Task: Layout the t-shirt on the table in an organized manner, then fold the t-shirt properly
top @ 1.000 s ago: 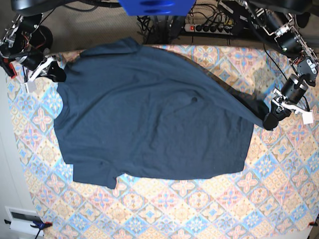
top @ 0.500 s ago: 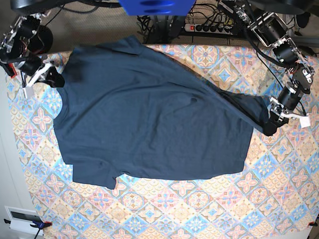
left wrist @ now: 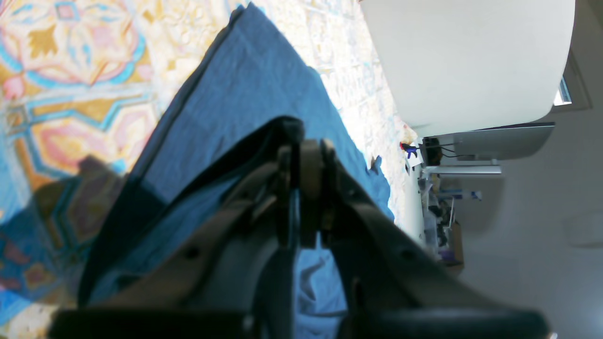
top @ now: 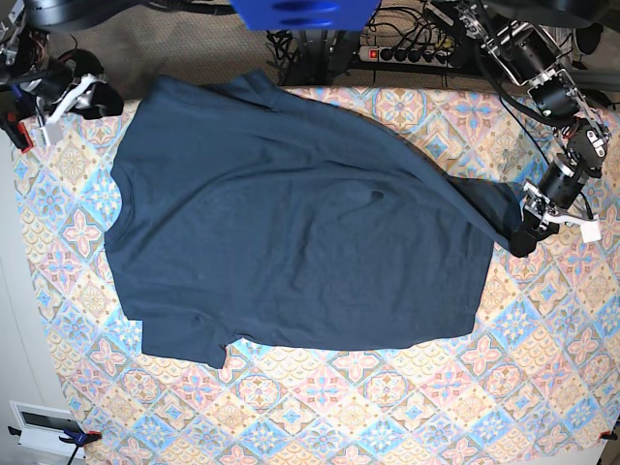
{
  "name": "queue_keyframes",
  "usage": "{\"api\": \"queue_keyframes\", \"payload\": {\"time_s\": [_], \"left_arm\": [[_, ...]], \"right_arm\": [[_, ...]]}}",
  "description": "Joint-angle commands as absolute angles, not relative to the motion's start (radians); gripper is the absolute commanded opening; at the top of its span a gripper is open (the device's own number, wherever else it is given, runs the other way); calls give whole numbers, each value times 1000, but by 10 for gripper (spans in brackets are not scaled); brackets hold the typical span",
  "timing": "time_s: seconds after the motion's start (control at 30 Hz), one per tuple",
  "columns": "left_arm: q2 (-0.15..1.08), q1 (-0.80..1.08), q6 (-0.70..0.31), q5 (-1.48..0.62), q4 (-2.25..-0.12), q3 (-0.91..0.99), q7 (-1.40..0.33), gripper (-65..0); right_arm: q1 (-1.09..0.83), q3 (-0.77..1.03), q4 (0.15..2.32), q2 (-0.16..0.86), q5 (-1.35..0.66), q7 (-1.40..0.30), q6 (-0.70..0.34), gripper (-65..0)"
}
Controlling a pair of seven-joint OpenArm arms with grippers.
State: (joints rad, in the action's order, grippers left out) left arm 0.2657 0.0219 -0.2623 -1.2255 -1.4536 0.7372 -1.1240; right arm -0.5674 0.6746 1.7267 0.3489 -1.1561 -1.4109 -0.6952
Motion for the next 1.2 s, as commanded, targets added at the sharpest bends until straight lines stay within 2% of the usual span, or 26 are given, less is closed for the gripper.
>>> {"api": "queue_keyframes", "payload": {"time_s": [0.0,0.2,0.5,0.77,1.17], "left_arm": [[283,12,-271,-1248,-1469,740,-1112,-650],[283,13,-271,-1248,-1472,740,-1112,-650],[286,33,-271,-1250,-1475,740,-1112,-650],[286,33,-271,-1251,-1477,740,-1112,-650],[288,35,-271,-1251,-1477,740,-1112,-650]], "right_arm": [[-568,653,1732,361,-1182,-1396,-698,-356],[-567,588,1728,361,-1178,-1396,-698,-355],[-553,584,1609,361,-1178,-1392,-698,-352],[-552,558,1596,361,-1178,-1391,-698,-241],[-509,555,1504,361,-1176,-1396,-698,-241]]}}
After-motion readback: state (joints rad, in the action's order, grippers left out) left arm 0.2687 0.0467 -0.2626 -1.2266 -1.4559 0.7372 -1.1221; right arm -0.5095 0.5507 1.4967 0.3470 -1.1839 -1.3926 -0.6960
